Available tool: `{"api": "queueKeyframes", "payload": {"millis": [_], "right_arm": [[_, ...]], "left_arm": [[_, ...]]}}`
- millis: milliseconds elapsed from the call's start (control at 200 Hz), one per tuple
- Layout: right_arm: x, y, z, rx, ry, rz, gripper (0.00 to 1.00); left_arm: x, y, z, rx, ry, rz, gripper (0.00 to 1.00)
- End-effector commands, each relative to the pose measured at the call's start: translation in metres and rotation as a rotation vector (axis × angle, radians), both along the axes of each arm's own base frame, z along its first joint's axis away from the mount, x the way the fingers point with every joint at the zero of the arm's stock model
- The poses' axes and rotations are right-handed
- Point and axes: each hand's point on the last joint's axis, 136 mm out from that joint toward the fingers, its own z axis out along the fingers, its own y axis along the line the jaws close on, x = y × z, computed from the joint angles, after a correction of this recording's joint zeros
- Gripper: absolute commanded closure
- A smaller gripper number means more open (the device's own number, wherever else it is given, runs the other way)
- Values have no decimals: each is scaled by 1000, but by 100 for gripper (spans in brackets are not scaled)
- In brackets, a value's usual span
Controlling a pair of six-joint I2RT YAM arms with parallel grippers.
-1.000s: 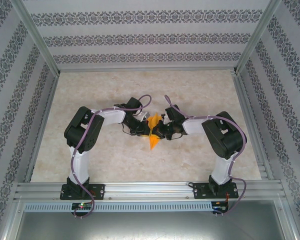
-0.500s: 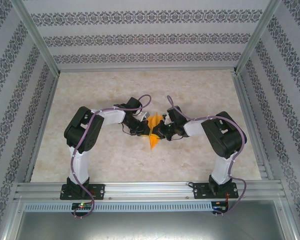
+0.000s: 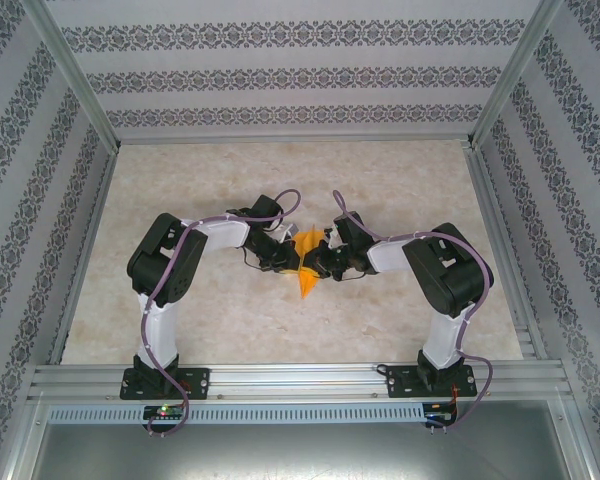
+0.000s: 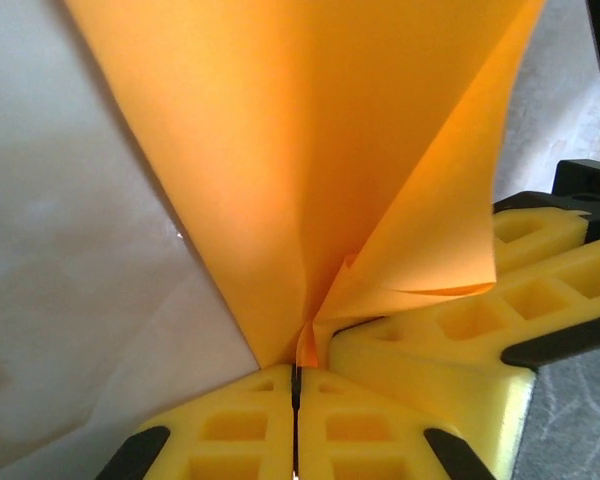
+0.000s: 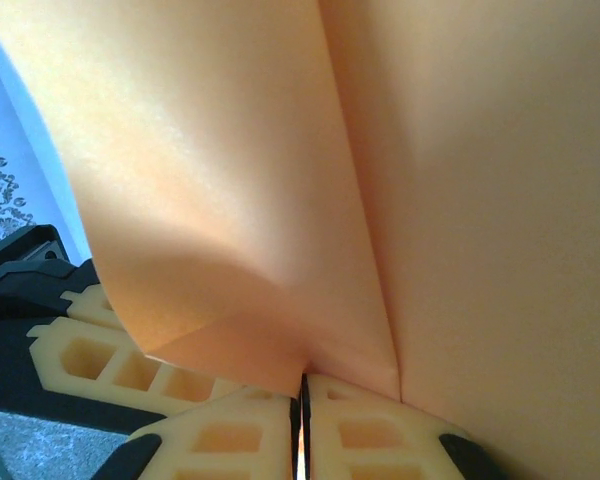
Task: Fold a paper plane with a square sheet of paper (pick it up from the middle)
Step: Fourth fold the wing at the center of the table.
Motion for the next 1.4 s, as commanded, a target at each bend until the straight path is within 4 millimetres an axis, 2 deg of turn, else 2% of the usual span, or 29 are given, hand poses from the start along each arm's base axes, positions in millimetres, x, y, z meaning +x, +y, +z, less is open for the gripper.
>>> {"api": "queueKeyframes", "payload": {"millis": [0,190,385,560,779,1179,1394], "right_arm": [[-20,-28,-52,-174,94,-40,87],[-23,-30,-55,-184,100,-37,85],[-24,-29,-56,-180,98,-32,84],[-23,-28,-54,-171,88,-31,82],[-20,-24,-47,-154,55,-18,78],[-20,-20,-42,-141,21,1,74],[-18,-19,-40,-138,8,-1,74]], "left_arm": [[1,5,14,-5,-8,27,91],[7,7,31,-20,-38,48,88],[14,14,45,-15,-71,69,81],[22,19,45,1,-78,87,70],[37,9,48,-38,-83,100,64],[42,5,26,-13,-28,81,63],[37,7,10,9,4,69,64]]}}
